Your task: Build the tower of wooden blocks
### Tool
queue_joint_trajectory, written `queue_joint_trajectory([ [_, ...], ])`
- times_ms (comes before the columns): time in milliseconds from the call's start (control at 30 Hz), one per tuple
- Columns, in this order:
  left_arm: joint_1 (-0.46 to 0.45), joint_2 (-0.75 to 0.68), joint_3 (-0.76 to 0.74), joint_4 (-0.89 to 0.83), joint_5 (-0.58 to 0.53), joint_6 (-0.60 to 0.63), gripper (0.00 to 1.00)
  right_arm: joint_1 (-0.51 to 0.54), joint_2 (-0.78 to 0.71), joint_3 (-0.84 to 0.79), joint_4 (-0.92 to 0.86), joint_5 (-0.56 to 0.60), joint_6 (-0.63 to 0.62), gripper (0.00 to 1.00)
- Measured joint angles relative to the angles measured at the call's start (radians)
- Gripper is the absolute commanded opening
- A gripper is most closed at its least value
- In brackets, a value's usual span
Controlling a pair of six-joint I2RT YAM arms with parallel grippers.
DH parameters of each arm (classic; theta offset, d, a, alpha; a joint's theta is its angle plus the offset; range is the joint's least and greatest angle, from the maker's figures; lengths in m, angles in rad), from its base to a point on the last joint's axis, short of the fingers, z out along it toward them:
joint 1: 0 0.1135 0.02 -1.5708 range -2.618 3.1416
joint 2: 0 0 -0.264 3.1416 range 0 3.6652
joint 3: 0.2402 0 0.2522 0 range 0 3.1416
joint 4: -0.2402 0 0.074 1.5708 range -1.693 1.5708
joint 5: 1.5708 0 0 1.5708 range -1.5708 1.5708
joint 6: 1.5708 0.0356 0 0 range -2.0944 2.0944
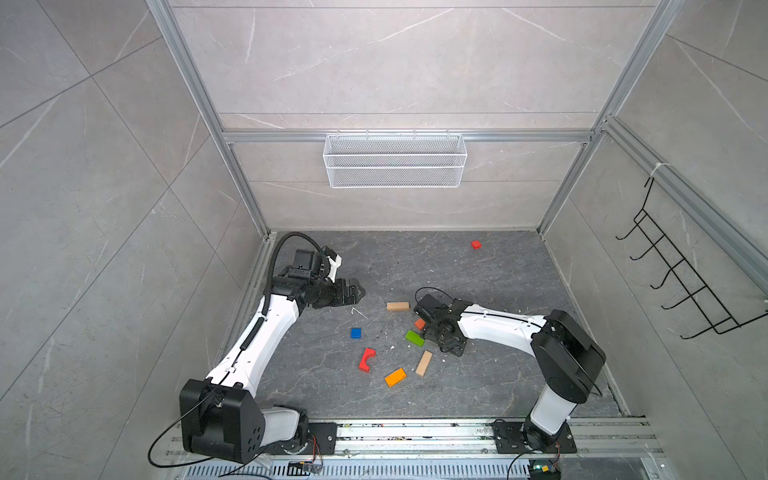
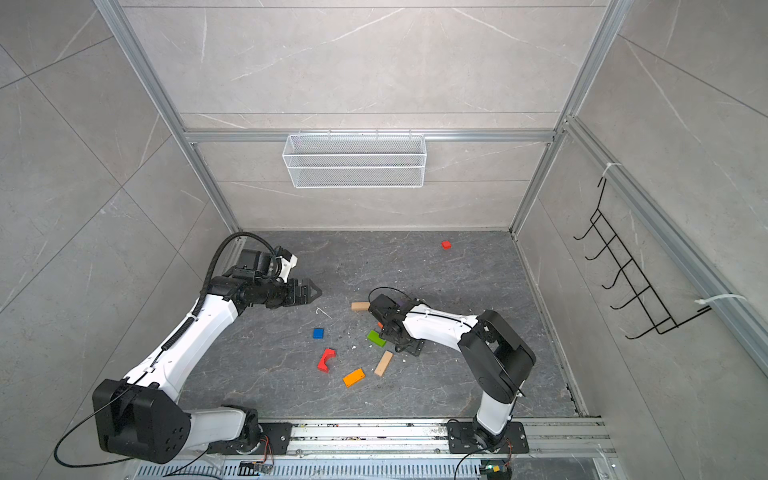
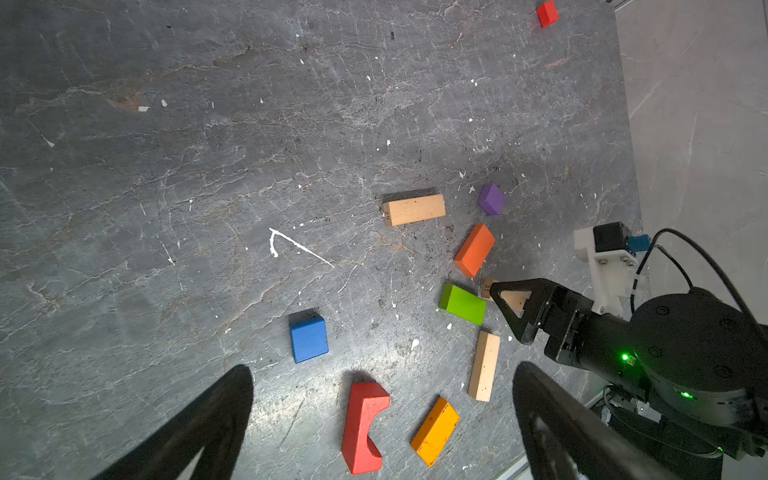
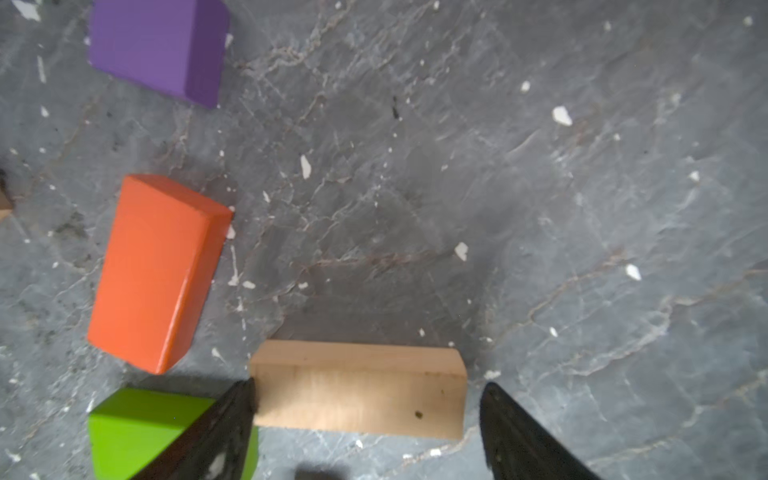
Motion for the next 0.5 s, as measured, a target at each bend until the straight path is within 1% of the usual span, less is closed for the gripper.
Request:
queue_joint_trajectory([
  [333,0.0,0.0,0.0,0.0,-0.002,0.0,1.0,0.007,0.034,0.006,0.006,0.019,-0.001,0.79],
  [400,0.0,0.0,0.0,0.0,-0.002,0.0,1.0,0.008,0.034,0.006,0.006,0.02,-0.001,0.78],
  [500,0.0,0.0,0.0,0.0,-0.002,0.0,1.0,0.009,0.034,0.006,0.003,0.023,-0.005,0.73],
])
